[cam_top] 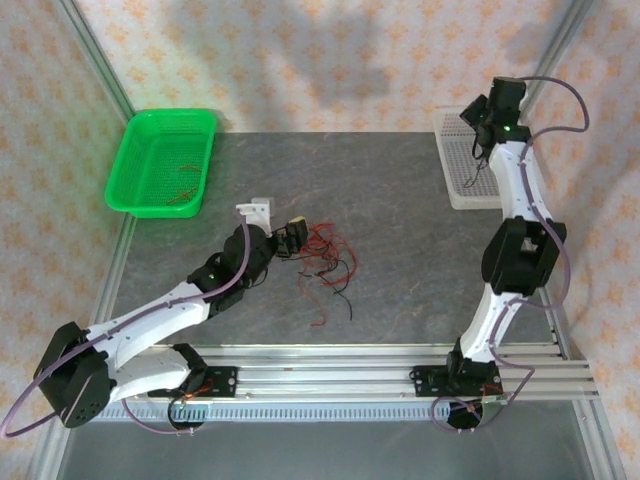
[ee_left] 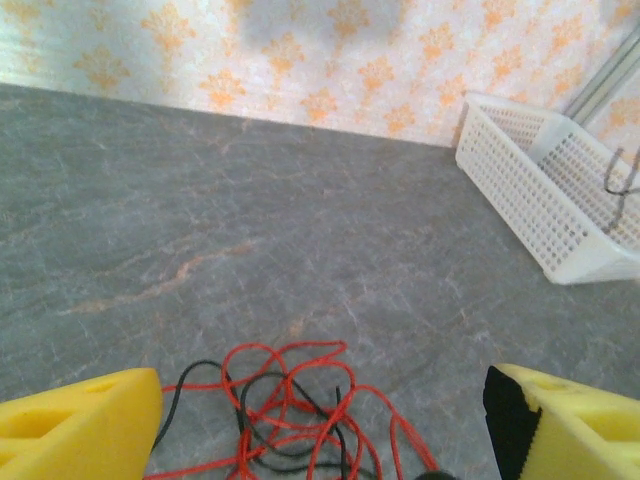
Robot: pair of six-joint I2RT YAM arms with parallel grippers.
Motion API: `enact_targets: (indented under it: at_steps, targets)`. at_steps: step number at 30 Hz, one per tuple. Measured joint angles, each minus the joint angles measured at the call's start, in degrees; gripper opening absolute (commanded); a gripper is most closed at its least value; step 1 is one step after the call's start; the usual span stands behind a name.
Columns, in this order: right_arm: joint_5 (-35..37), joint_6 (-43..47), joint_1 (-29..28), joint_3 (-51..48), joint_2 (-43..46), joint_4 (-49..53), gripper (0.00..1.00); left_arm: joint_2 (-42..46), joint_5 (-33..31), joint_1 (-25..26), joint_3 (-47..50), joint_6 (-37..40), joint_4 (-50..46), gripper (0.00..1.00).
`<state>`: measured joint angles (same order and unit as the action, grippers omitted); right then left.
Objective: Untangle the cables
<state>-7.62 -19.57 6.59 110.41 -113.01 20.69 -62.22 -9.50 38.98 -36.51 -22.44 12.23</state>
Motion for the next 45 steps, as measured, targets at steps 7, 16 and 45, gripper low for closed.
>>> enact_targets:
  at_steps: [7, 16, 45]
  targets:
    - [1.6, -0.09, 0.63, 10.43, -13.25, 5.25, 0.15, 2.75, 3.65, -0.68, 2.01, -1.11, -0.72, 0.99]
    - [1.53, -1.92, 2.73, 17.64, -24.13, 16.87, 0.62, 3.19, 4.35, -0.98, -2.05, -1.31, -7.74, 0.99]
    - [-1.95, 5.9, -7.87, -22.77, 22.36, 12.68, 0.91, -14.32, 3.74, -2.01, -27.67, -4.02, -53.55, 0.99]
